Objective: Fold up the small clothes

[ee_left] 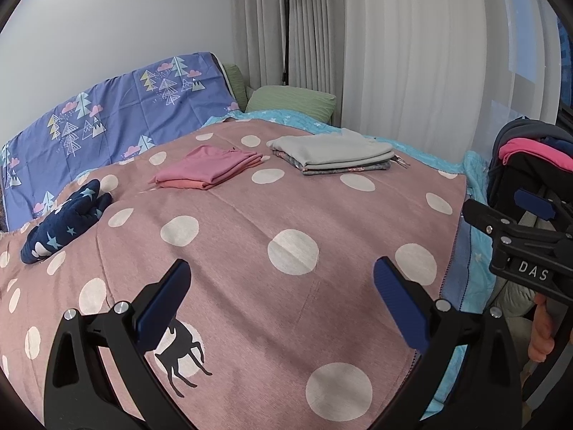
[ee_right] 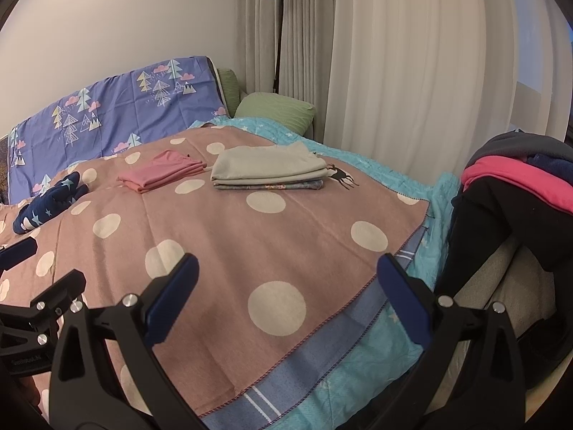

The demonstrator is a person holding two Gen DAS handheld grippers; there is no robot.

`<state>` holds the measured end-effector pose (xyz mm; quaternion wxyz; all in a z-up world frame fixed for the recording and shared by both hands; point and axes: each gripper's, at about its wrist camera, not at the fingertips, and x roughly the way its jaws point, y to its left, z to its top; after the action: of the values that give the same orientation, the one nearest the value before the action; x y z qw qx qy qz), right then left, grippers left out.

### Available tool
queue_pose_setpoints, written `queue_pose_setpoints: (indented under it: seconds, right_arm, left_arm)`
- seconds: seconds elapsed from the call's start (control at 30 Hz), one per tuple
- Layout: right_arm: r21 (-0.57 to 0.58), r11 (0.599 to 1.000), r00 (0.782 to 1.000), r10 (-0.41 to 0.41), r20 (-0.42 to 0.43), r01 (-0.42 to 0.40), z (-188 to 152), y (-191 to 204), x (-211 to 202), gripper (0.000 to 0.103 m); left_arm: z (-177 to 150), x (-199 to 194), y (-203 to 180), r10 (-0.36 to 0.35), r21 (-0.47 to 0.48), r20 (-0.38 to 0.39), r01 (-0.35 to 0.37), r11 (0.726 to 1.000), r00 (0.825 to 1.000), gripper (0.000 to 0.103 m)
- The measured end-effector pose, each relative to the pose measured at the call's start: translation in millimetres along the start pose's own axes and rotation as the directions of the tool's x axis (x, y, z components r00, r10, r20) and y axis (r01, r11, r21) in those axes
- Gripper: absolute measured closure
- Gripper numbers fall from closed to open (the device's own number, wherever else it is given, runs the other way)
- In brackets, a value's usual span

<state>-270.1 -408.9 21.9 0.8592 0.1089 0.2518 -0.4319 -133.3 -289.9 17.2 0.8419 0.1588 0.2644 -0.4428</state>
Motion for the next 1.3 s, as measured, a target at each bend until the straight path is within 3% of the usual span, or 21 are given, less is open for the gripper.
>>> queue_pose_setpoints:
  seconds: [1.3]
  right_arm:
    - [0.002,1.0,1.0,0.011,-0.014,-0.011,-2.6,2.8,5.7,0.002]
  left_arm:
    - [-6.2,3.7,-0.5,-0.006,0.004,-0.012,0.006,1.0,1.0,0.001]
